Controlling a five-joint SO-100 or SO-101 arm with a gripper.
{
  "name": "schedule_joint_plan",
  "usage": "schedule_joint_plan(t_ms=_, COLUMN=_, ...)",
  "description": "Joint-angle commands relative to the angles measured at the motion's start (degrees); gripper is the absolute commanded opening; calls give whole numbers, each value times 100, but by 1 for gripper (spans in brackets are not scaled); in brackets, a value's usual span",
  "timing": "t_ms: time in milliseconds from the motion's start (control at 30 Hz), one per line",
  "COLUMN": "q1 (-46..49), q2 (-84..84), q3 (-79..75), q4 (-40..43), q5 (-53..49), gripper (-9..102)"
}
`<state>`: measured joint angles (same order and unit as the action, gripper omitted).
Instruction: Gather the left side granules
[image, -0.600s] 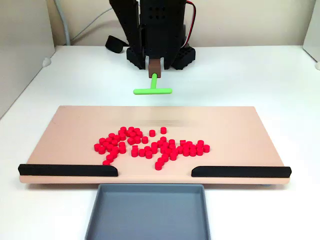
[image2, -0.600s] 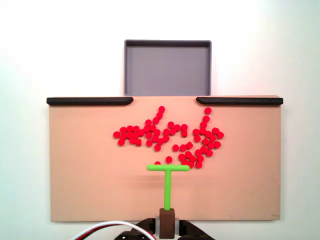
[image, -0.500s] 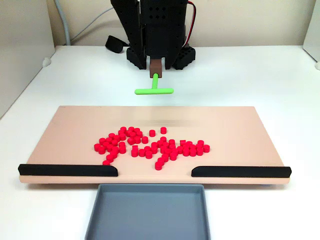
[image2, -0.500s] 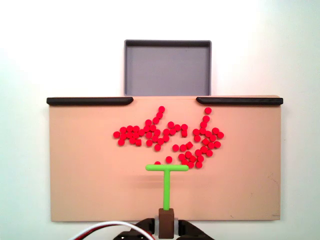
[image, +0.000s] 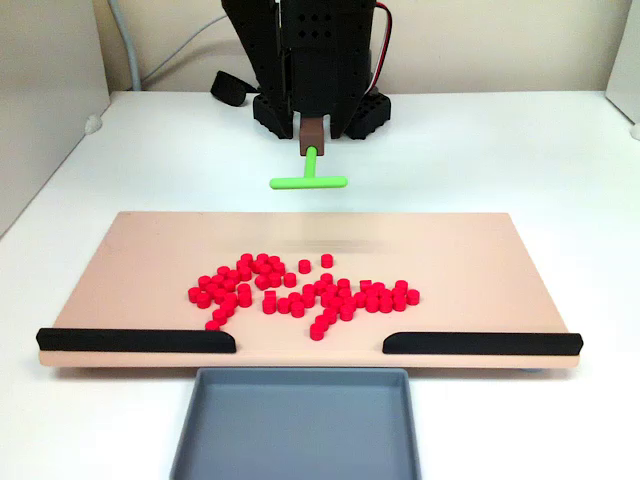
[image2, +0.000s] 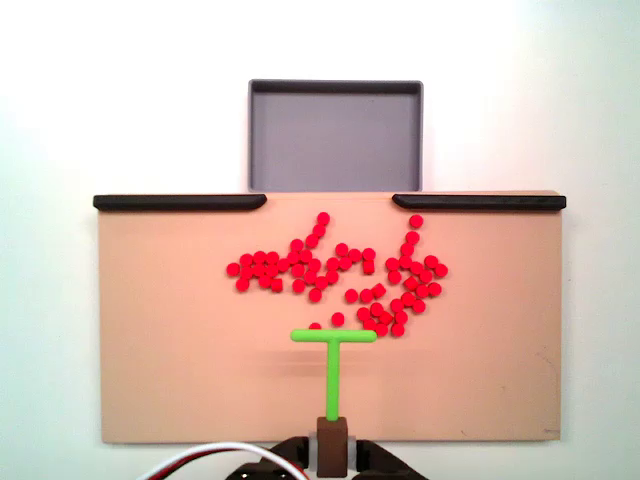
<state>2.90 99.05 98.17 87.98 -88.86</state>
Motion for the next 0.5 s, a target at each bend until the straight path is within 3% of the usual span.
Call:
schedule_joint_plan(t_ms=0, q1=-26, q2=123, q3=-141, q4=-18, q5=-53, gripper=0)
schedule_joint_plan(t_ms=467, q1=-44, q2=149, q3=-141, q4=-18, q5=-9, gripper=0)
